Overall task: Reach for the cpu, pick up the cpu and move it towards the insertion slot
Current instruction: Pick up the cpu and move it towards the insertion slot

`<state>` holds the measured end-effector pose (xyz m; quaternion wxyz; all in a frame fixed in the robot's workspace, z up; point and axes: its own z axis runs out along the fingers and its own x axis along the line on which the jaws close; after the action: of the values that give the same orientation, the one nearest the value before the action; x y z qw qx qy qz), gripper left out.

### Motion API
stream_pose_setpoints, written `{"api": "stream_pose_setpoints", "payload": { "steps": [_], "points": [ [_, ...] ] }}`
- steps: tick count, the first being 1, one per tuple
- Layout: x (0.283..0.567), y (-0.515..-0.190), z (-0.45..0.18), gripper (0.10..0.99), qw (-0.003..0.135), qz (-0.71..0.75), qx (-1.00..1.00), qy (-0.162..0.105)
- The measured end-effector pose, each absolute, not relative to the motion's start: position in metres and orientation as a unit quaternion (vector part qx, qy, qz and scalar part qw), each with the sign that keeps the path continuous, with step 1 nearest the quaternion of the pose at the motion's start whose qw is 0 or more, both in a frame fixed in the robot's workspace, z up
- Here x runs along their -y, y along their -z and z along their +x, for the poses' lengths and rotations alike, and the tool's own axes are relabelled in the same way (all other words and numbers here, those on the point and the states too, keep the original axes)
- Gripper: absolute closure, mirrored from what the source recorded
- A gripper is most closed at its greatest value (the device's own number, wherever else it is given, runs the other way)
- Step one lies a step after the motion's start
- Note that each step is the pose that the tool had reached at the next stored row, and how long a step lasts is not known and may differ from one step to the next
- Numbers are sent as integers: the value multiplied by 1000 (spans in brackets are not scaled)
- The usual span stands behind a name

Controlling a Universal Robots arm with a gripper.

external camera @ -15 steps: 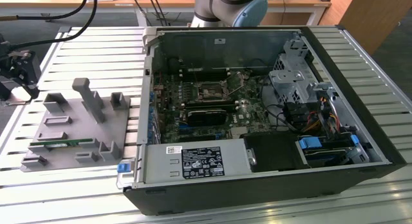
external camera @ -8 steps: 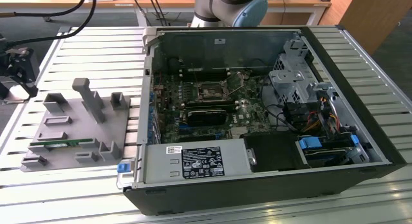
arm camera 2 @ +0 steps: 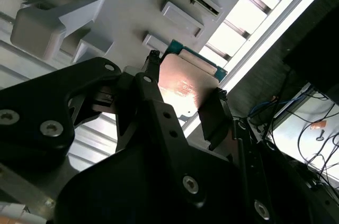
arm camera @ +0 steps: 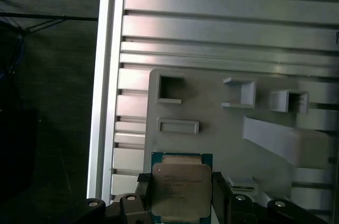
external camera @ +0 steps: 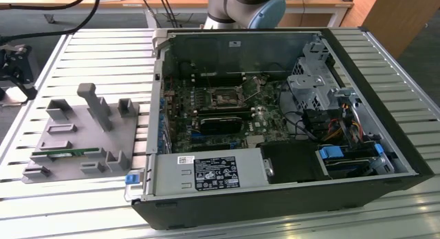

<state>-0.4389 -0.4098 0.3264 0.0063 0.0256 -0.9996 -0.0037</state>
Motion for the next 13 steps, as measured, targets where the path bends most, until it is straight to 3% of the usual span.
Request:
{"api": "stream_pose_setpoints", "payload": {
  "steps": [13],
  "points": [
    [409,-344,-439,545,6,26,1000,-2]
  ]
}}
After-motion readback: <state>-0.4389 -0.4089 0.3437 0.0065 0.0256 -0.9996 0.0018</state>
